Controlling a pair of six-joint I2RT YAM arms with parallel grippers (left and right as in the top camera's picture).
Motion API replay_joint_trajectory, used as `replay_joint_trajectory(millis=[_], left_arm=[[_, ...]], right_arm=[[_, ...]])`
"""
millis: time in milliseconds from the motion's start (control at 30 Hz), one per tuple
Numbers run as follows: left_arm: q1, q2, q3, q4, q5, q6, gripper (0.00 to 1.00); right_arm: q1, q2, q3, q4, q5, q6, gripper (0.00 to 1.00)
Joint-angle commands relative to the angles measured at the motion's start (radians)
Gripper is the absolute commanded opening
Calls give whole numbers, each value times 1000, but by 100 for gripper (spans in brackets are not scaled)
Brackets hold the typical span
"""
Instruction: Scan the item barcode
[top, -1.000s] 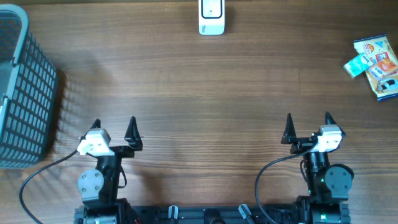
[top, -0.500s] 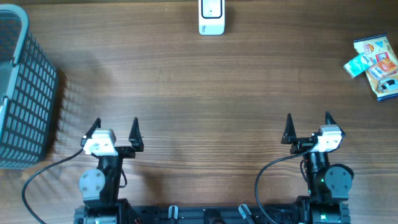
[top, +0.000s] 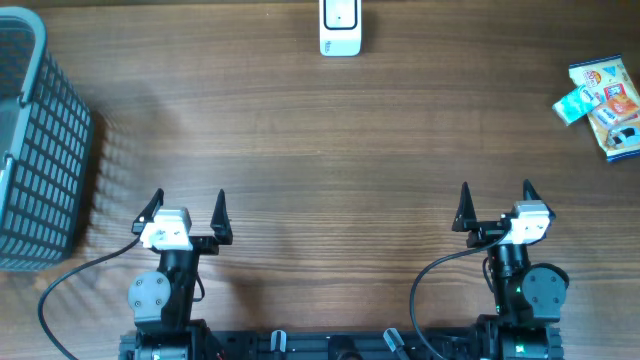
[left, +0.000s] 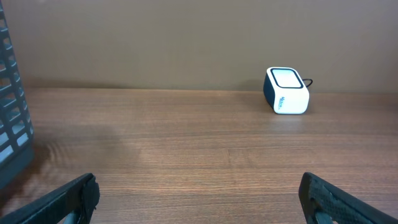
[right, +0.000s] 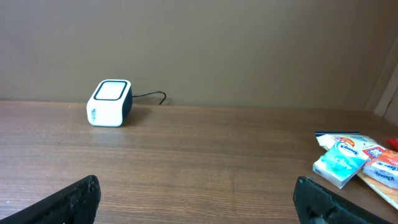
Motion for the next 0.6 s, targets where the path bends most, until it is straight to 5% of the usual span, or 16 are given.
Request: replay_joint_trajectory(millis=[0, 567], left_arm=[[-6, -11, -11, -1, -17, 23, 100], [-6, -11, -11, -7, -77, 20, 100]], right_arm=[[-4, -11, -2, 2, 13, 8, 100], [-4, -11, -2, 2, 13, 8, 100]])
